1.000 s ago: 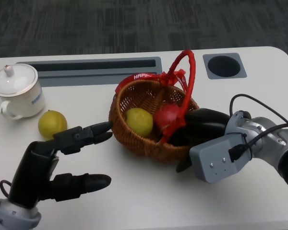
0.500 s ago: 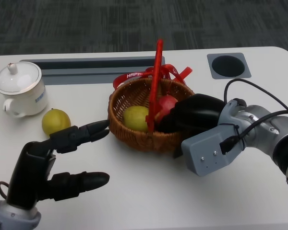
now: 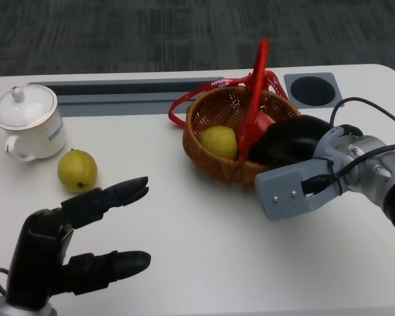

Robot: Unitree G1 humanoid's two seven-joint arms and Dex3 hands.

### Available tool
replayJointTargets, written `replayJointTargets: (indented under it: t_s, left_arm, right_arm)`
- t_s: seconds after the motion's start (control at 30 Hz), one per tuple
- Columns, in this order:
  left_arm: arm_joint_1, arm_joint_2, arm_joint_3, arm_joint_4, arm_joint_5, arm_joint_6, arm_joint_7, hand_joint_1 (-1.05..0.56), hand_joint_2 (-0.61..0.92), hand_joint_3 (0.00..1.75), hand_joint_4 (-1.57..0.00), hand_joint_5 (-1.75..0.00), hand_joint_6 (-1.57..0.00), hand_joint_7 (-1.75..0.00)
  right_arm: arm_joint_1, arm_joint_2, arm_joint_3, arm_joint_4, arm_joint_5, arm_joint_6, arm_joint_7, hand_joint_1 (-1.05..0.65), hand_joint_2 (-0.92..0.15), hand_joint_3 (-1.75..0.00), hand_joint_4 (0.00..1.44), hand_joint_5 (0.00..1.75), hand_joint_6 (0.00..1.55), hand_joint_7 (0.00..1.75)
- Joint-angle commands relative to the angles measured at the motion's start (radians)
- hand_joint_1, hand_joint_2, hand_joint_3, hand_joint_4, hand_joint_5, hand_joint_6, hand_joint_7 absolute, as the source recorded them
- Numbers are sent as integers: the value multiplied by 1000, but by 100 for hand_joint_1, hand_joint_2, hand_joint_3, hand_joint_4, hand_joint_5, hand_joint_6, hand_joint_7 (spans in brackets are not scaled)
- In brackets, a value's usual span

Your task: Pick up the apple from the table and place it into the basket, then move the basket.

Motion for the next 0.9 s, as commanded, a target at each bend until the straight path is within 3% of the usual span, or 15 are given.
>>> replayJointTargets:
  t_s: [0.03, 0.27, 0.5, 0.9]
  left_arm:
    - [53, 2, 4, -41, -9, -31, 21, -58, 76, 0, -92, -2, -81, -1]
    - [179, 2, -5, -94, -14, -112, 21, -60, 78, 1, -93, -2, -82, -1]
    - [328, 13, -21, -166, -15, -188, 21, -57, 78, 0, -94, -1, -82, -1]
    - [503, -18, -31, -277, 41, -153, 49, -59, 78, 0, -96, -1, -85, -1]
  right_arm:
    - [25, -35, 4, 26, -13, 69, 0, -29, -92, -4, 114, 21, 95, 0]
    - [23, -63, -55, 38, 26, 192, 19, -27, -92, -3, 107, 5, 96, 0]
    - [5, -90, -100, 41, 34, 280, -14, -29, -92, -5, 106, 2, 96, 0]
    - [-38, -114, -166, 41, 43, 360, -46, -34, -91, -4, 103, 0, 93, 0]
